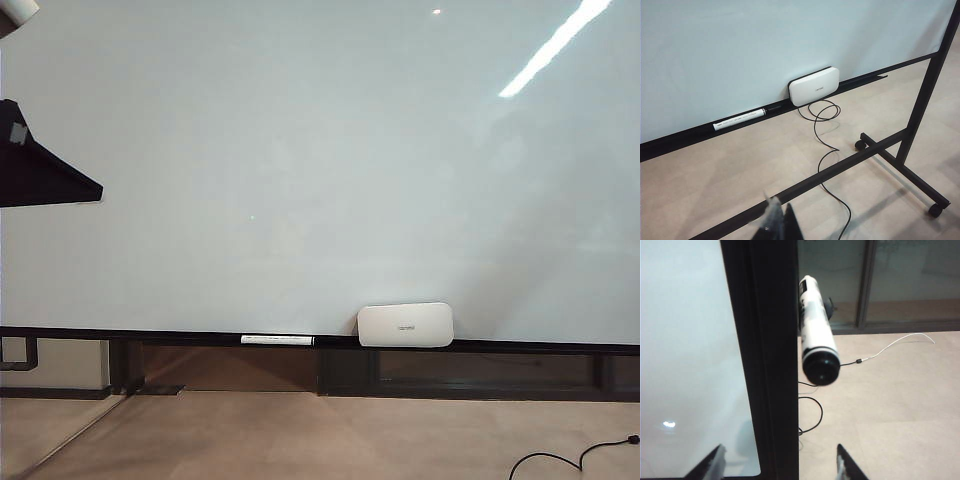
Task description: Reach to the right to find the marker pen, pick it up, and write the number 14 on the whiteboard.
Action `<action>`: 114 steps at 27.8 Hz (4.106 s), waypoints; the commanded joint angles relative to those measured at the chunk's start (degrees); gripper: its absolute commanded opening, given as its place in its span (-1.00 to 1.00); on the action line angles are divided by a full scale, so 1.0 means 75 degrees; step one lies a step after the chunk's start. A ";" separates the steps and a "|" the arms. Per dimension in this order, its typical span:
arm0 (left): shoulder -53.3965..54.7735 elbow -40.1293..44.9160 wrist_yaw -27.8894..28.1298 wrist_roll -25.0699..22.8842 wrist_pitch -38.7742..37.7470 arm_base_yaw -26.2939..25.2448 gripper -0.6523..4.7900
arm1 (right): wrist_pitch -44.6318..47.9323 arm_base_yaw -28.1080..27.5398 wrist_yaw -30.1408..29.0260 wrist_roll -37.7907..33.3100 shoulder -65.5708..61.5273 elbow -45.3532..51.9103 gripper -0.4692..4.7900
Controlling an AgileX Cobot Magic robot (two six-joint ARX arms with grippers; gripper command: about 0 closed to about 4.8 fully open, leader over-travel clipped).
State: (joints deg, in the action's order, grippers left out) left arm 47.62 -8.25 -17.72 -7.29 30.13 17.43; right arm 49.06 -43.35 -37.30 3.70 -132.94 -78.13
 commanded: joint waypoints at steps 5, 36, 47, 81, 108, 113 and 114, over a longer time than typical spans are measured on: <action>-0.0009 -0.0038 0.0055 -0.0122 0.0044 0.0009 -0.78 | 0.0382 -0.0006 -0.0015 0.0227 -0.0012 0.0006 0.22; -0.0009 -0.0041 0.0332 -0.0119 -0.0286 0.0009 -0.78 | 0.1891 0.0009 0.0673 -0.0073 -0.0026 -0.0017 0.22; -0.0009 -0.0041 0.0335 -0.0119 -0.0286 0.0009 -0.78 | 0.2040 0.0187 0.0761 -0.0082 -0.0032 -0.0058 0.18; -0.0009 -0.0041 0.0332 0.0090 -0.0085 0.0009 -0.78 | 0.1483 0.0399 0.1545 0.0213 -0.0589 -0.1008 0.05; -0.0009 -0.0041 0.0335 0.0233 -0.0058 0.0009 -0.78 | 0.1288 0.0408 0.1364 0.0079 -0.0740 -0.1303 -0.83; -0.0009 -0.0041 0.0332 0.0236 -0.0064 0.0009 -0.78 | 0.1288 0.0399 0.1443 -0.0154 -0.0723 -0.1303 -0.83; -0.0009 -0.0041 0.0332 0.0233 -0.0067 0.0009 -0.78 | 0.1291 0.0399 0.1445 -0.0166 -0.0720 -0.1303 -0.83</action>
State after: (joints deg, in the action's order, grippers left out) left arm 47.62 -8.27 -15.18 -5.72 28.58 17.43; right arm 57.76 -40.27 -27.00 3.29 -138.67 -87.66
